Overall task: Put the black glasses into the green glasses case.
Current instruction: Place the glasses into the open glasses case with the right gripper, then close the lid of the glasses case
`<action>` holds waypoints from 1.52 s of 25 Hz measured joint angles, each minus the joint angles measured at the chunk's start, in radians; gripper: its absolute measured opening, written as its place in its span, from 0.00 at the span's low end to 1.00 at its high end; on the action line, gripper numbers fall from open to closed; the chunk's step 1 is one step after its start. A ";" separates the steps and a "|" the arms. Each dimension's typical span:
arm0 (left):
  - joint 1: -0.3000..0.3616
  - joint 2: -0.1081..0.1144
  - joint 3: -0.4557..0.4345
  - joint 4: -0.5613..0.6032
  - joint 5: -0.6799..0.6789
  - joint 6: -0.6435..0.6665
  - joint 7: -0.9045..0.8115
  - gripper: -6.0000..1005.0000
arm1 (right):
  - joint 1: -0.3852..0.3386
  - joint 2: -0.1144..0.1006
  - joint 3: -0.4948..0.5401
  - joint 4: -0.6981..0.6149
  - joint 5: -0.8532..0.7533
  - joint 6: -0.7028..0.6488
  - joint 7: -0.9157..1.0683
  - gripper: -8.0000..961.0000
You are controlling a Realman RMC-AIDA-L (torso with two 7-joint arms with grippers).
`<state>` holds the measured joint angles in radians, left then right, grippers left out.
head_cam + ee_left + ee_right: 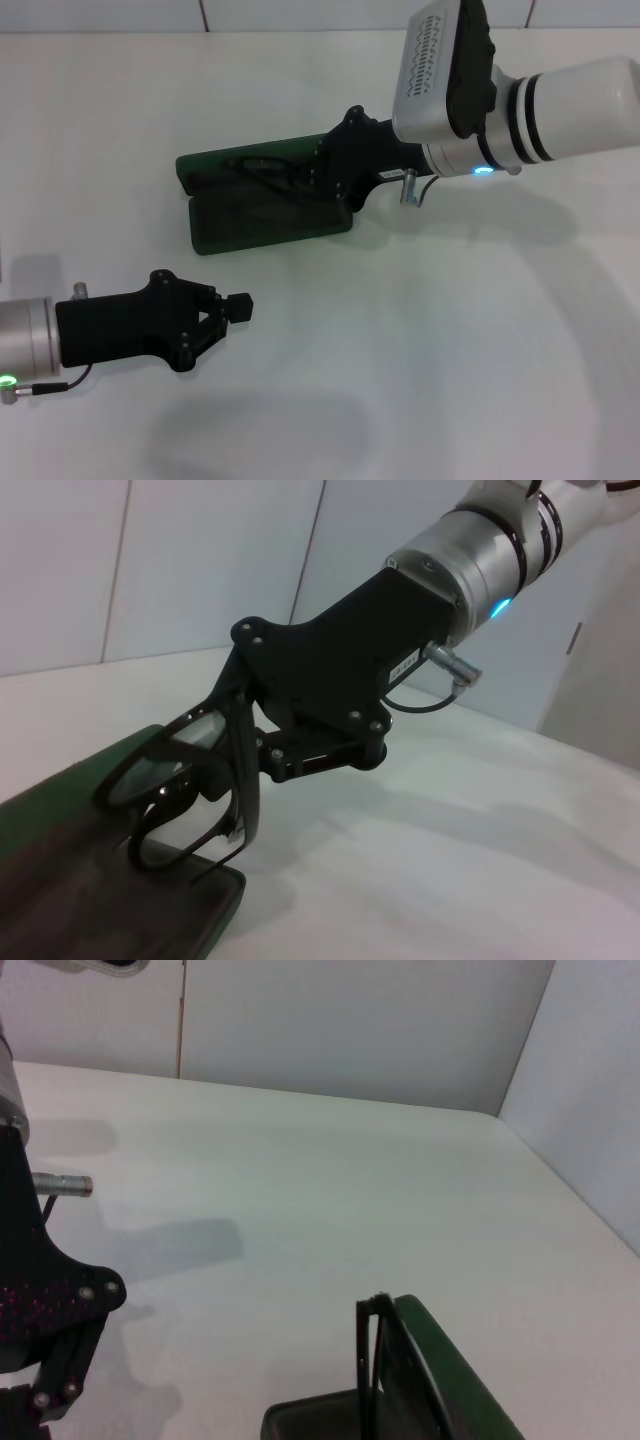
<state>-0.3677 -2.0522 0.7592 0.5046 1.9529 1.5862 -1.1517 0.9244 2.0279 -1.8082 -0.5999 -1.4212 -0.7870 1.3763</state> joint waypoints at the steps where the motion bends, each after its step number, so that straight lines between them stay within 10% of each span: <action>1: 0.000 0.000 0.000 0.000 0.000 0.000 0.000 0.01 | -0.001 0.000 -0.001 0.000 0.001 0.001 0.000 0.09; 38: -0.005 -0.008 0.011 -0.001 -0.004 0.016 -0.002 0.01 | -0.051 0.000 -0.036 -0.083 0.015 0.045 0.029 0.16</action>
<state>-0.3723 -2.0602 0.7703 0.5032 1.9487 1.6018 -1.1533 0.8735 2.0278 -1.8439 -0.6831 -1.4066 -0.7422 1.4052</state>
